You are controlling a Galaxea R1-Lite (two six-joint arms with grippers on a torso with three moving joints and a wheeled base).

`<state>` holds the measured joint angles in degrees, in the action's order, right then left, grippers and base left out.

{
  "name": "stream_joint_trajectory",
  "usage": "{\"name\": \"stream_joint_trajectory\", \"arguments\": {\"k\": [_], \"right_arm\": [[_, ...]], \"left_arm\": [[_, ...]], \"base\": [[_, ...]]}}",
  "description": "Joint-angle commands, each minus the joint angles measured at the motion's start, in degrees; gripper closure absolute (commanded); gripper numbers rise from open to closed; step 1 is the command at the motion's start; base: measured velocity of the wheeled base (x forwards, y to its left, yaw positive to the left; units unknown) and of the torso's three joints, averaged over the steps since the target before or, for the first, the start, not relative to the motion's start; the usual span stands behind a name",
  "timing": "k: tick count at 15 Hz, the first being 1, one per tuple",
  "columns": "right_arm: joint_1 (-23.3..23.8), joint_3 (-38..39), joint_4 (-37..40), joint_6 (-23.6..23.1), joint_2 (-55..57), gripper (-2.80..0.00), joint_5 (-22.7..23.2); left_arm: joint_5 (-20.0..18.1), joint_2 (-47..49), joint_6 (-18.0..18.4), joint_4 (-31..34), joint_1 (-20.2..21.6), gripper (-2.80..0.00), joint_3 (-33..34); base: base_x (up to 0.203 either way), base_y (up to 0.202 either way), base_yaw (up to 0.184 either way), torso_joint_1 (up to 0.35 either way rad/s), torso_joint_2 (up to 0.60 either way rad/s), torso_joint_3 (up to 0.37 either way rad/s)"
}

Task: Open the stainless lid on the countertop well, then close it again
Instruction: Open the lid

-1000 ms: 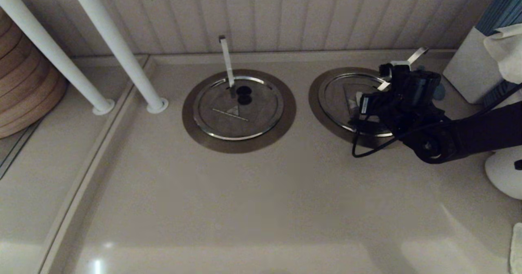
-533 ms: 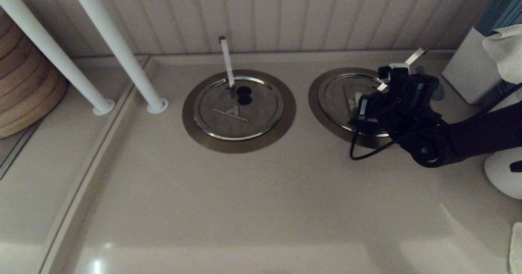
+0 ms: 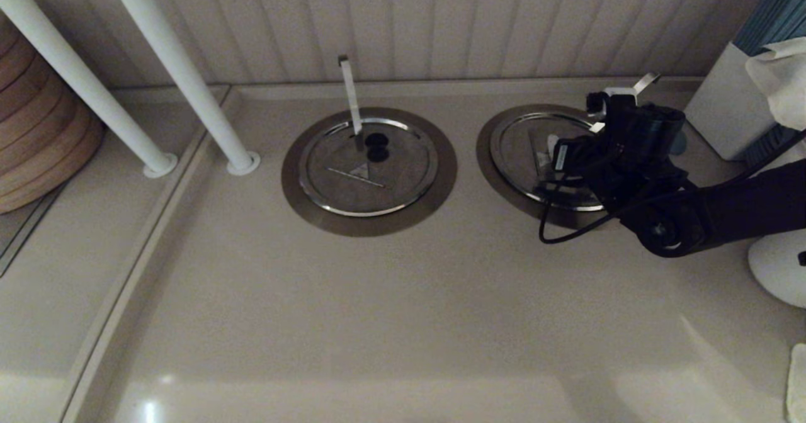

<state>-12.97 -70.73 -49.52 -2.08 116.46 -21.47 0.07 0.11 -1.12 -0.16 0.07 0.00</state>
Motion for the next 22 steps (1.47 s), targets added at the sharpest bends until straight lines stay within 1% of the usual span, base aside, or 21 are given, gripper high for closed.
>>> {"name": "stream_joint_trajectory", "arguments": {"k": [1, 5, 8, 15, 22], "right_arm": [[0.0, -0.1, -0.4, 0.0, -0.4, -2.80, -0.2], [-0.1, -0.8, -0.8, -0.1, -0.7, -2.80, -0.1], [-0.5, -2.8, -0.8, -0.1, 0.6, -2.80, -0.2], [-3.3, -4.7, -0.8, -0.1, 1.7, -2.80, -0.1], [-3.9, -5.8, -0.8, -0.1, 1.8, -2.80, -0.1]], "left_arm": [[0.0, 0.0, 0.0, 0.0, 0.0, 0.00, 0.0], [0.0, 0.0, 0.0, 0.0, 0.0, 0.00, 0.0], [0.0, 0.0, 0.0, 0.0, 0.0, 0.00, 0.0], [0.0, 0.0, 0.0, 0.0, 0.0, 0.00, 0.0], [0.0, 0.0, 0.0, 0.0, 0.0, 0.00, 0.0]], "base": [[0.000, 0.000, 0.000, 0.000, 0.00, 0.000], [0.000, 0.000, 0.000, 0.000, 0.00, 0.000], [0.000, 0.000, 0.000, 0.000, 0.00, 0.000], [0.000, 0.000, 0.000, 0.000, 0.00, 0.000], [0.000, 0.000, 0.000, 0.000, 0.00, 0.000]]}}
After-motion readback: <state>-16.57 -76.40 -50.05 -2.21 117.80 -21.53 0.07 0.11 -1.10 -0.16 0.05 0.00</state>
